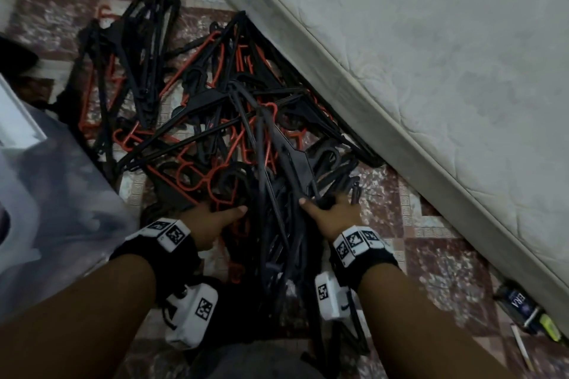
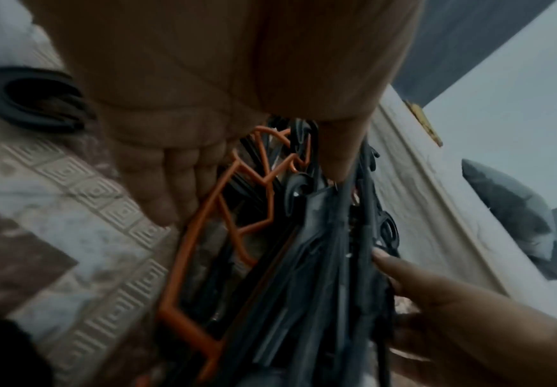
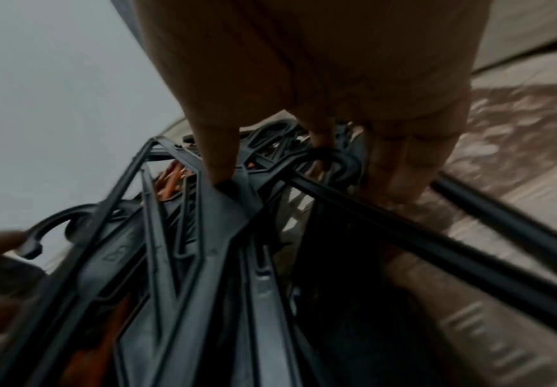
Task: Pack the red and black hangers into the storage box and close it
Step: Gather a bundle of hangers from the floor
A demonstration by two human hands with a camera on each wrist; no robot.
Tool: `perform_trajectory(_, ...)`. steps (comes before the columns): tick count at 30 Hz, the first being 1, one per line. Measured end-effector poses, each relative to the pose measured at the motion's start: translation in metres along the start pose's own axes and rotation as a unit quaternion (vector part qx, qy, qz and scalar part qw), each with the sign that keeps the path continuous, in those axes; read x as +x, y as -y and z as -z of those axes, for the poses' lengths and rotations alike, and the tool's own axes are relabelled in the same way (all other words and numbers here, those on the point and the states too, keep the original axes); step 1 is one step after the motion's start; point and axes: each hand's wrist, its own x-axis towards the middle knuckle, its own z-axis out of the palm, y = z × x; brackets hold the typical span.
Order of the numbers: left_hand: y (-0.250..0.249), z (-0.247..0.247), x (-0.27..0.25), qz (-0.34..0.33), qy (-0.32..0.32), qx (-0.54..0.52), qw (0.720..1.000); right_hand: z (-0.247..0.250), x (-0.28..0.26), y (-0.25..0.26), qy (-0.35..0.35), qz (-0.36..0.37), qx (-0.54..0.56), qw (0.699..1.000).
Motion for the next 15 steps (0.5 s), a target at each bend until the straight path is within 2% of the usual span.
perform_trajectory(5,-0.01,-0.014,0.005,-0.074,-0.015,-0.125,0.989,-0.024,-0.011,0.025,0.012,0.066,0.018,0.998)
perform_trajectory(9,-0.008,-0.011,0.005,-0.106,0.064,-0.186,0.975,-0.032,-0.014,0.037,0.049,0.113,0.104,0.987)
perform_trajectory(15,-0.014,0.004,0.011,-0.096,0.055,-0.123,0.986,-0.028,-0.02,0.039,0.07,0.132,0.204,0.968)
